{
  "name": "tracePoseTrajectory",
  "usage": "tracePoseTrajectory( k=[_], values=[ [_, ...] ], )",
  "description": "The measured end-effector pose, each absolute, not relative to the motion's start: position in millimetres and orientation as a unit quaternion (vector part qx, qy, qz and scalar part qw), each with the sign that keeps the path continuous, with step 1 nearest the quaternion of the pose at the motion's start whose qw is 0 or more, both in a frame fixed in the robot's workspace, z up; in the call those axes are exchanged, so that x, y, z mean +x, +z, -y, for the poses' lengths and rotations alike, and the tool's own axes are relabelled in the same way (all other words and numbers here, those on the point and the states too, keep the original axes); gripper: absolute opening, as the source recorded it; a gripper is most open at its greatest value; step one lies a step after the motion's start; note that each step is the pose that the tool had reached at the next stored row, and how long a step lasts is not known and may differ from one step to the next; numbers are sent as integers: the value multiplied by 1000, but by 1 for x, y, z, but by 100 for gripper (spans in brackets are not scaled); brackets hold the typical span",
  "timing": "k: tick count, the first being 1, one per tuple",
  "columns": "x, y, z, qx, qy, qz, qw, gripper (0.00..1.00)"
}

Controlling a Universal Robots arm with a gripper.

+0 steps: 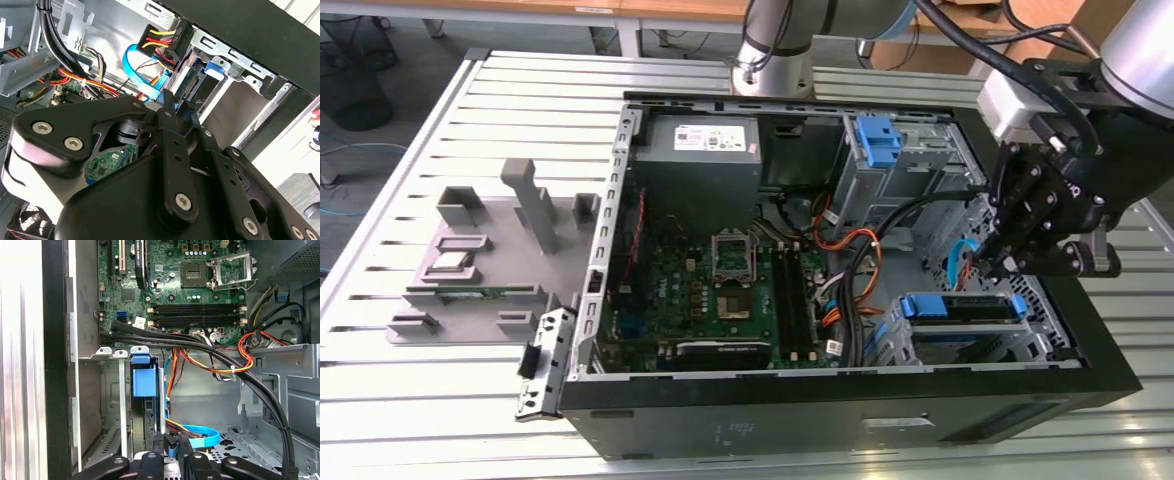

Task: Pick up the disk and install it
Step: 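Insert the first disk wire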

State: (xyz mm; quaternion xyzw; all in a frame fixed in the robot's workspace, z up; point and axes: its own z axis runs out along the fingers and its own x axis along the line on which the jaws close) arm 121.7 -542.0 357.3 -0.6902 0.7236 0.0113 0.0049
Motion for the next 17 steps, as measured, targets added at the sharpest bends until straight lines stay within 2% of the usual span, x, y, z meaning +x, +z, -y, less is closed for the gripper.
tracePoseTrajectory(
  k=[10, 11, 17],
  values=[
    [122, 356, 542, -690, 11, -724, 5, 26],
    [122, 356, 542, -690, 11, -724, 5, 18],
    [122, 356, 542, -690, 11, -724, 4, 16]
  ],
)
